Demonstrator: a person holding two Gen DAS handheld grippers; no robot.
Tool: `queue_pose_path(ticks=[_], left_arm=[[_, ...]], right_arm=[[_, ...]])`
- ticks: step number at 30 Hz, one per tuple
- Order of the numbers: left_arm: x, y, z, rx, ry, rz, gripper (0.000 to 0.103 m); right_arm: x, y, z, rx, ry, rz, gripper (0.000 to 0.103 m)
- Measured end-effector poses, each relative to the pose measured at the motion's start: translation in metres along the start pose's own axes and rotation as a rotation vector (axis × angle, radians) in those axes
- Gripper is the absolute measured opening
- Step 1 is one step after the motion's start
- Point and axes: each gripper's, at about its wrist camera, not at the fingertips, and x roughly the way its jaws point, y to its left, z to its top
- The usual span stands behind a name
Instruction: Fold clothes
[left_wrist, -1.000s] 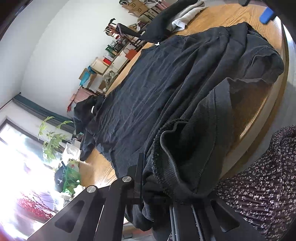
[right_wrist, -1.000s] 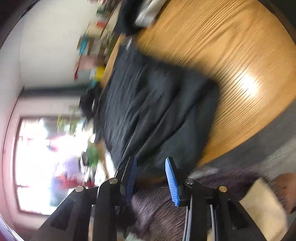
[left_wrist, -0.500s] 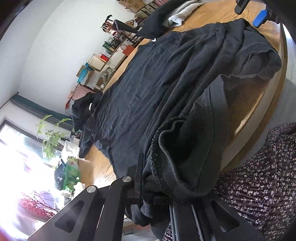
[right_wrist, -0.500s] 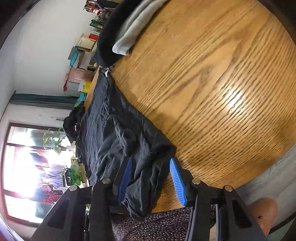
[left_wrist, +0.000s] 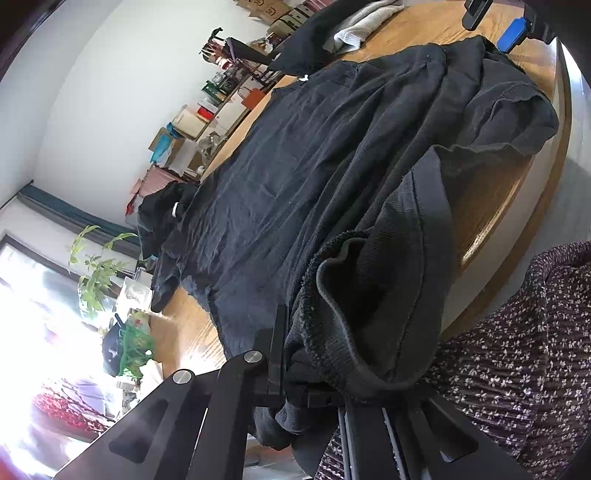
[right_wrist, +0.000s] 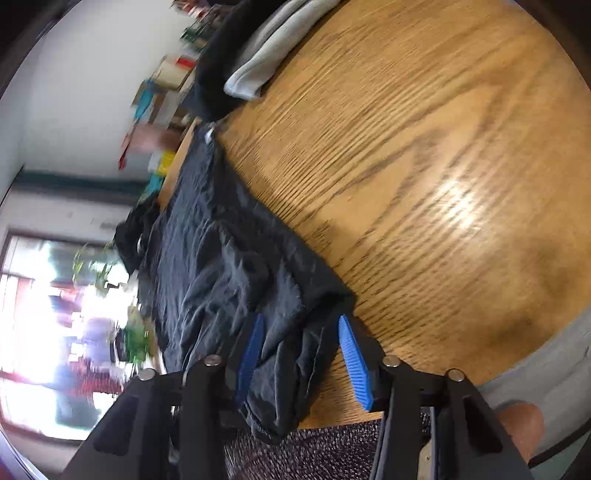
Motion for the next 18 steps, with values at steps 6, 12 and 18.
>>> queue_pose_path(ticks=[6,12,18], left_arm=[[0.001,0.007,0.001,-0.035,0.002,-0.027,0.005],[0.003,0.007,0.002,-0.043,0.015,-0.040,0.005],[0.004,0.008,0.002,-0.052,0.017,-0.050,0.005]], right_arm=[[-0.009,-0.002,0.008,-0.028,-0.083,-0.030,0.047],[-0.002,0.003,0.016,-0.091,-0.070,-0.045,0.049],[0.009,0.010,0.012,-0.149,-0.036,-0.033,0.041]])
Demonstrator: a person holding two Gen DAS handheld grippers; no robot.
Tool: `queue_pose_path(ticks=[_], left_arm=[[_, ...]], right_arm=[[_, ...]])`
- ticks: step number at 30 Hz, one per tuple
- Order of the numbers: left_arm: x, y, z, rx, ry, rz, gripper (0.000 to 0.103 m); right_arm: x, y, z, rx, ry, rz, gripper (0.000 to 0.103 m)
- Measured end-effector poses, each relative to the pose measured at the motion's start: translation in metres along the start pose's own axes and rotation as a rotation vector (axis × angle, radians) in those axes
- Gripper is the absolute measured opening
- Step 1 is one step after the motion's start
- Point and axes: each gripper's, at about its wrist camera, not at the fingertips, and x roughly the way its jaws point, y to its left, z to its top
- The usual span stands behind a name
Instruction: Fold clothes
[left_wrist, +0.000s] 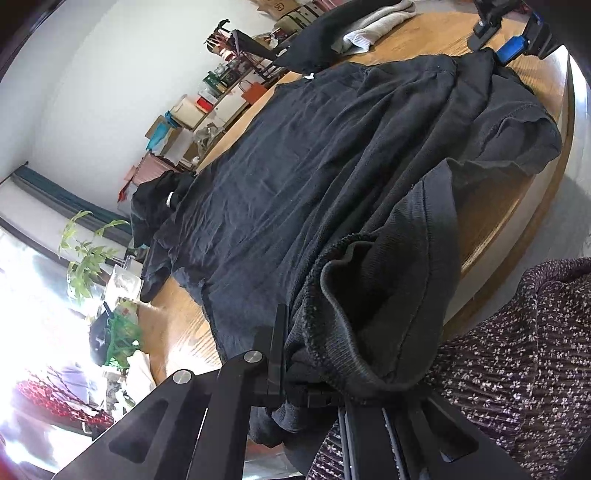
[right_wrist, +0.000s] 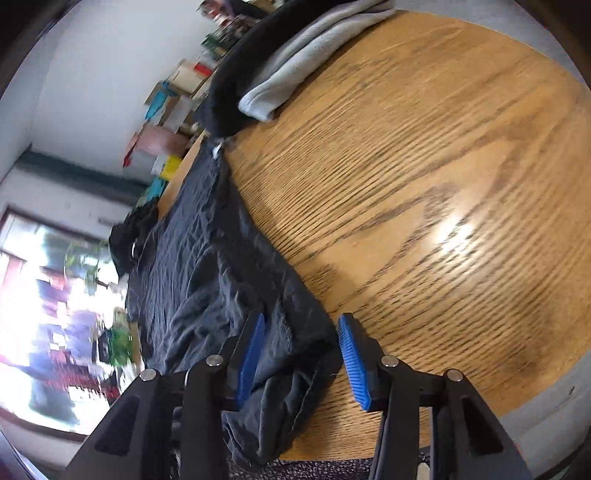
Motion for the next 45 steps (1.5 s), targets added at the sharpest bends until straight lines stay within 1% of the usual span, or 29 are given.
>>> queue_pose_path(ticks=[2,3,4,5,7,8,12,14,16,19,20,22,24,29,31,33,35,36,38,40,42,44,45], left_arm=[[0.001,0.000,0.000,0.004,0.001,0.002,0.005],[0.001,-0.001,0.001,0.007,0.002,0.005,0.005],[0.000,-0.001,0.001,0.007,0.004,0.004,0.005],[-0.001,-0.001,0.001,0.007,0.007,0.001,0.005],[-0.003,0.000,0.000,-0.003,0.021,-0.030,0.005],[-0.004,0.000,0.000,-0.009,0.029,-0.048,0.005],[-0.018,-0.004,-0.006,-0.022,0.055,-0.163,0.005],[-0.027,-0.009,-0.010,0.002,0.060,-0.187,0.005],[-0.034,-0.008,-0.013,-0.002,0.064,-0.202,0.005],[-0.037,0.002,-0.016,-0.064,0.075,-0.223,0.005],[-0.037,0.005,-0.016,-0.078,0.071,-0.222,0.005],[-0.037,0.003,-0.017,-0.066,0.051,-0.199,0.005],[-0.037,-0.002,-0.020,-0.032,0.031,-0.171,0.005],[-0.037,-0.020,-0.025,0.073,0.018,-0.077,0.006],[-0.036,-0.025,-0.028,0.113,0.011,-0.048,0.007],[-0.035,-0.030,-0.031,0.138,0.011,-0.032,0.007],[-0.034,-0.031,-0.031,0.141,0.012,-0.037,0.007],[-0.035,-0.030,-0.031,0.134,0.009,-0.044,0.007],[-0.037,-0.020,-0.030,0.065,0.006,-0.103,0.007],[-0.039,-0.002,-0.029,-0.050,0.011,-0.186,0.007],[-0.038,0.028,-0.031,-0.220,0.021,-0.294,0.007],[-0.033,0.064,-0.038,-0.435,0.040,-0.409,0.009],[-0.029,0.080,-0.043,-0.535,0.047,-0.457,0.013]], right_arm=[[0.005,0.004,-0.002,-0.032,0.021,-0.001,0.029],[0.008,0.005,-0.003,-0.036,0.030,-0.004,0.016],[0.010,0.004,-0.003,-0.024,0.026,-0.003,0.012],[0.010,0.002,-0.003,-0.006,0.015,0.004,0.012],[0.006,-0.001,-0.004,0.024,0.000,0.021,0.010],[0.004,-0.003,-0.004,0.038,-0.007,0.030,0.010],[-0.017,-0.004,-0.009,0.059,-0.040,0.050,0.010],[-0.028,-0.007,-0.013,0.088,-0.049,0.067,0.010],[-0.039,-0.010,-0.019,0.099,-0.058,0.064,0.010],[-0.047,-0.015,-0.027,0.109,-0.051,0.059,0.010],[-0.047,-0.016,-0.028,0.113,-0.048,0.056,0.010],[-0.047,-0.018,-0.029,0.120,-0.045,0.045,0.010],[-0.042,-0.019,-0.028,0.125,-0.037,0.044,0.010],[-0.031,-0.012,-0.027,0.104,-0.011,0.048,0.010],[-0.031,-0.013,-0.027,0.110,-0.006,0.055,0.012],[-0.032,-0.018,-0.028,0.126,0.001,0.056,0.016],[-0.035,-0.024,-0.030,0.145,0.006,0.053,0.024],[-0.037,-0.027,-0.032,0.155,0.009,0.050,0.031],[-0.041,-0.033,-0.036,0.170,0.016,0.042,0.036],[-0.044,-0.040,-0.041,0.184,0.033,0.046,0.039],[-0.045,-0.044,-0.048,0.199,0.052,0.054,0.040],[-0.043,-0.045,-0.053,0.208,0.074,0.072,0.044],[-0.042,-0.044,-0.055,0.207,0.083,0.076,0.046]])
